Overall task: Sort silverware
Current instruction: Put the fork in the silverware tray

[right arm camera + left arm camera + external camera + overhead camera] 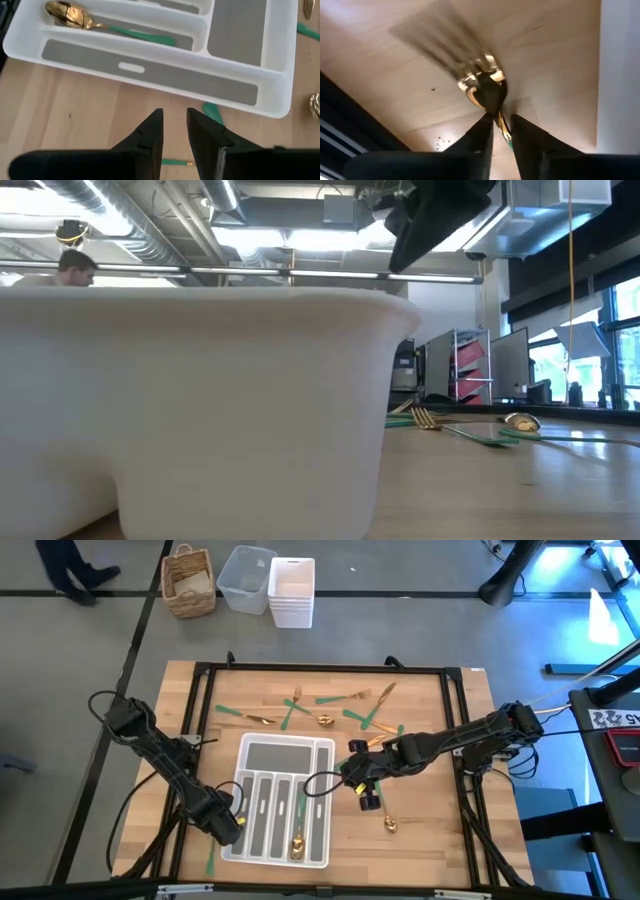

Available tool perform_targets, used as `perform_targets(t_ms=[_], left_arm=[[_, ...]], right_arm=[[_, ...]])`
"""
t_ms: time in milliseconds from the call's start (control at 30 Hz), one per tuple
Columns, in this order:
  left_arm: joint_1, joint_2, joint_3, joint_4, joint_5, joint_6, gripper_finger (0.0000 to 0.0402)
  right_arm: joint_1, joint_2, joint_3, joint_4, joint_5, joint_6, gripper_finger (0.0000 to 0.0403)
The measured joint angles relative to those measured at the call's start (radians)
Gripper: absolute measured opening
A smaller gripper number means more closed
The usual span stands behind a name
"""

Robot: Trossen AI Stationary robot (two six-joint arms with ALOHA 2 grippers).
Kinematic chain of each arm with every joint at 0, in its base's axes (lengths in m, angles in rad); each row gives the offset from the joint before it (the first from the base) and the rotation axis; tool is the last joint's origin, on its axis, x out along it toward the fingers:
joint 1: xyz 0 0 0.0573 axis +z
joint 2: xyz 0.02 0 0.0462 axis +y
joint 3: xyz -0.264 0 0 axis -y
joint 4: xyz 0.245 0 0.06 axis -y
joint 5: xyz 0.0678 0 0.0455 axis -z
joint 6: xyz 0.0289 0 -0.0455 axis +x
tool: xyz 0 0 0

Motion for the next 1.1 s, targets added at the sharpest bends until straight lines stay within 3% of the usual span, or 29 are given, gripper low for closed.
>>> perform_targets(t_ms=[167, 533, 833, 1100], left_arm=[[0.0, 0.0, 0.0, -0.001, -0.007, 0.0, 0.001], [0.003, -0.058, -0.005, -0.031, -0.052, 0.008, 0.0006], [0.001, -0.178, 0.007, -0.214, -0.075, -0.017, 0.0003], [0.001, -0.321, 0.011, -0.284, -0.224, -0.006, 0.0002]], right_arm=[[0.0, 0.0, 0.0, -0.011, 0.0, 0.0, 0.0088], [0.0, 0.0, 0.0, -0.011, 0.0, 0.0, 0.0088], [0.0, 0.0, 0.0, -0.011, 0.0, 0.0, 0.0088], [0.0, 0.0, 0.0, -0.024, 0.0, 0.0, 0.0088]])
